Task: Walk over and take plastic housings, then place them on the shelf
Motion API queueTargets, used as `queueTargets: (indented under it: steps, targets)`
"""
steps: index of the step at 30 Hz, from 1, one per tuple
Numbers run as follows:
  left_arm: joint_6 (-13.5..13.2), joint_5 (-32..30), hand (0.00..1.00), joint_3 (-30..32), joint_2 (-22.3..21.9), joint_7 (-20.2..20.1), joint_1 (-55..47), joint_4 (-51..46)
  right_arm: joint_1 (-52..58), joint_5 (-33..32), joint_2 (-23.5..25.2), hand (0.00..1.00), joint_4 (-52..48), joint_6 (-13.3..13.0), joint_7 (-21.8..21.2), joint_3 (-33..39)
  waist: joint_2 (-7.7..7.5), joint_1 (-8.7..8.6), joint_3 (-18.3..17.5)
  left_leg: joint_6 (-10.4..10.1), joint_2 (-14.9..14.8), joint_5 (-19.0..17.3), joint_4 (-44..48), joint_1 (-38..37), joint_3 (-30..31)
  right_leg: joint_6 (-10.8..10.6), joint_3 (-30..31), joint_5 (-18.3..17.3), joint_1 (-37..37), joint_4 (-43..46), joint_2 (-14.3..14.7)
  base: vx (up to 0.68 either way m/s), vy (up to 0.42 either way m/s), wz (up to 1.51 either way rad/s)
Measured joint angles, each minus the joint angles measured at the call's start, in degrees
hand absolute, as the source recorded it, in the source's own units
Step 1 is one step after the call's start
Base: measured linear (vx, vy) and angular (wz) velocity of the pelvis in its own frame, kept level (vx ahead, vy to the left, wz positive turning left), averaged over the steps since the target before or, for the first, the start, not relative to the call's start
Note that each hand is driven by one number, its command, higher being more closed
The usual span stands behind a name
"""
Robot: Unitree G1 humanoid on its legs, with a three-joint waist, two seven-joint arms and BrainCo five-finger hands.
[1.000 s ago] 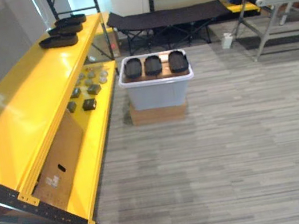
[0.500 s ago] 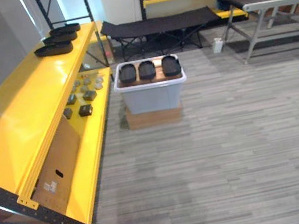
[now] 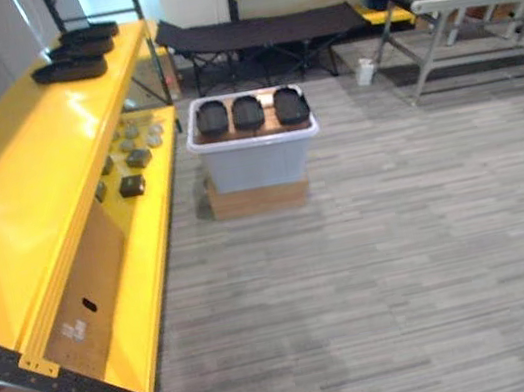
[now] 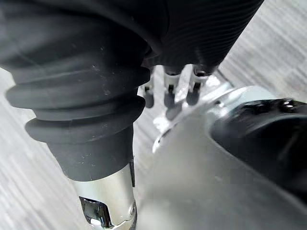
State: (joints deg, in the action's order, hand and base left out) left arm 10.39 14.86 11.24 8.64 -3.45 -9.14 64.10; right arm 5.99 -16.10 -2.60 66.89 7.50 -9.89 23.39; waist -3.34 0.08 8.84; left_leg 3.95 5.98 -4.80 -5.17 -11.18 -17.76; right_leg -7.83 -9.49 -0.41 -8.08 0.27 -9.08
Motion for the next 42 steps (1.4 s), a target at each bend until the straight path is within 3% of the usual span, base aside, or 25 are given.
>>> queueTargets:
  steps: [7, 9, 12, 17, 20, 24, 33, 42]
  targets:
    - [-1.4, -0.2, 0.0, -1.0, -0.5, 0.2, 0.3, -0.5, 0.3, -0.1, -0.5, 0.0, -0.1, -1.4, 2.8, -1.6, 0.84, -0.29, 0.3, 0.1, -0.1, 0.1, 0.1, 0.8, 4.4, 1.6, -4.4, -1.0, -1.0, 0.4, 0.1, 0.04, -0.027, 0.32]
    - [-1.6, -0.2, 0.0, -4.0, -0.3, 0.9, 1.9, -0.5, -1.1, -1.7, -1.5, 0.0, -0.4, -2.4, 4.5, -3.5, 1.77, -0.14, 0.7, 0.6, -0.3, 0.7, 0.4, 3.4, 5.4, 2.3, -4.8, -1.7, 2.1, 2.4, 0.0, -0.02, -0.036, 0.21]
    - [-1.6, -0.1, 0.0, -6.5, -0.1, 1.7, 4.8, -0.5, -3.8, -2.7, -2.5, 0.0, -1.1, -2.7, 5.4, -5.1, 2.3, -0.24, 3.2, 0.8, 0.3, 1.4, 1.7, 6.3, 6.3, 1.6, -4.9, -3.6, 5.5, 6.0, -1.3, -0.03, -0.034, 0.24]
    - [-2.2, 0.0, 0.0, -7.9, 1.3, 3.0, 7.1, -2.8, -6.3, -3.4, -2.3, 0.0, -1.8, -2.7, 6.3, -6.9, 1.31, 0.04, 6.8, -0.6, -1.6, -4.3, 15.6, 11.4, 6.3, 2.9, -4.7, -6.0, 6.9, 12.6, -1.7, -0.03, -0.05, 0.13]
    - [-2.6, -0.1, 0.0, -8.0, 1.6, 3.2, 7.3, -3.3, -6.2, -3.4, -2.3, 0.0, -2.7, -2.7, 6.3, -7.7, 0.96, 0.59, 7.3, -0.8, -3.1, -8.1, 22.7, 13.2, 6.3, 2.1, -4.5, -8.1, 6.6, 15.3, -1.4, -0.06, -0.043, -0.03]
    - [-2.9, -0.2, 0.0, -8.1, 1.6, 3.2, 7.4, -3.3, -6.1, -3.4, -2.4, 0.0, -2.7, -2.7, 6.2, -7.8, 1.4, 0.6, 7.6, -0.7, -4.6, -10.5, 28.2, 16.2, 6.7, 1.2, -4.5, -8.9, 7.5, 16.5, -0.8, -0.1, 0.016, -0.01]
    - [-4.2, -2.2, 0.0, -10.6, 1.4, 3.4, 7.5, -3.3, -5.7, -2.2, -2.4, 0.0, -2.6, -3.9, 6.1, -7.8, 1.65, 0.76, 7.5, -0.9, -5.3, -11.2, 31.0, 18.3, 7.5, 1.8, -4.4, -9.2, 8.9, 17.8, 0.0, -0.09, 0.026, 0.04]
    - [-5.6, -4.1, 0.0, -14.9, 1.7, 4.3, 6.6, -3.0, -4.9, -1.0, -2.5, 0.0, -2.6, -4.4, 6.2, -10.2, 2.7, 1.16, 5.8, -2.1, -7.7, -11.9, 31.7, 14.8, 6.6, 2.0, -3.8, -7.6, 4.1, 14.1, 2.2, 0.02, 0.001, -0.07]
